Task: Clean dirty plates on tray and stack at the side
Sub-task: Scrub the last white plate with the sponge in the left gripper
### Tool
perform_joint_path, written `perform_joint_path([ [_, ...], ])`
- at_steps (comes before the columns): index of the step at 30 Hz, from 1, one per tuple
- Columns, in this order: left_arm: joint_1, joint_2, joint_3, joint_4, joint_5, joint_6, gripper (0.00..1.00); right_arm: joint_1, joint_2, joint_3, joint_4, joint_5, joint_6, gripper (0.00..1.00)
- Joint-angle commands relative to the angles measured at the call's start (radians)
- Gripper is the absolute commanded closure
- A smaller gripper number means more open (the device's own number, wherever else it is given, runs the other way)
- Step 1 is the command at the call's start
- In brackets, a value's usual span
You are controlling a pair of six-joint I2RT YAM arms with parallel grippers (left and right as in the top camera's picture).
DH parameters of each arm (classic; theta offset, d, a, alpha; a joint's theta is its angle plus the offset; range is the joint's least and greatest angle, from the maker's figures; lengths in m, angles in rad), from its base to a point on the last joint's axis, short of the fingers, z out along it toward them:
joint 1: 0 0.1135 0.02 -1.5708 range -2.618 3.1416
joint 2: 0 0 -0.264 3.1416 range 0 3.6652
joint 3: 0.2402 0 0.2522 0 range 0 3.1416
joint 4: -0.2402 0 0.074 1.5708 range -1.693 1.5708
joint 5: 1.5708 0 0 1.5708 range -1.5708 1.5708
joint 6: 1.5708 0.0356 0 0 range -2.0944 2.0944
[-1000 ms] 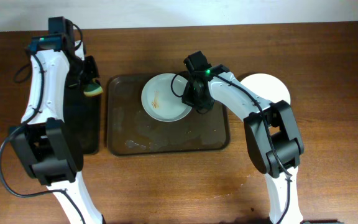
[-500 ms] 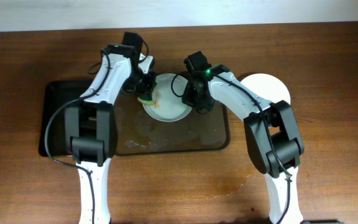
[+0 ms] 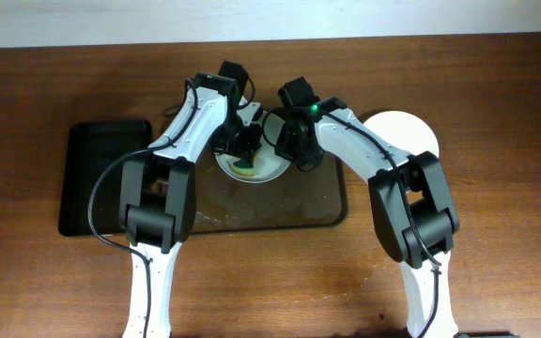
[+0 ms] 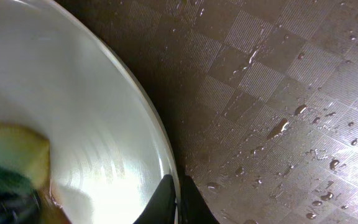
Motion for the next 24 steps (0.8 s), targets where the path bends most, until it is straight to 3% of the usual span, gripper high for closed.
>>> perform_joint_path([
  [1, 0.025, 0.039, 0.006, 0.116, -0.161, -0.06, 0.99, 0.007, 0.035, -0.008, -0.002, 0.021, 0.001, 0.96],
  [5, 0.068, 0.044, 0.006, 0.187, -0.308, -0.067, 1.0, 0.007, 0.035, -0.008, 0.001, 0.021, 0.001, 0.96],
  [8, 0.068, 0.044, 0.006, 0.045, -0.33, -0.134, 1.0, 0.006, 0.035, -0.008, 0.002, 0.007, -0.005, 0.96],
  [11, 0.067, 0.047, 0.006, -0.041, -0.319, -0.11, 0.99, -0.01, 0.037, -0.018, 0.019, -0.094, -0.041, 0.96],
  [13, 0.083, 0.06, 0.006, -0.02, -0.212, -0.02, 1.0, -0.027, 0.037, -0.069, 0.117, -0.217, -0.08, 0.96],
  [17, 0.137, 0.153, 0.006, -0.066, 0.2, 0.101, 1.0, -0.064, 0.037, -0.149, 0.227, -0.319, -0.075, 0.96],
  [20, 0.143, 0.19, 0.006, -0.123, 0.275, 0.101, 1.0, -0.064, 0.037, -0.149, 0.235, -0.317, -0.076, 0.96],
  [24, 0.132, 0.188, 0.045, -0.037, 0.34, 0.082, 1.0, -0.063, 0.037, -0.149, 0.242, -0.315, -0.076, 0.96],
])
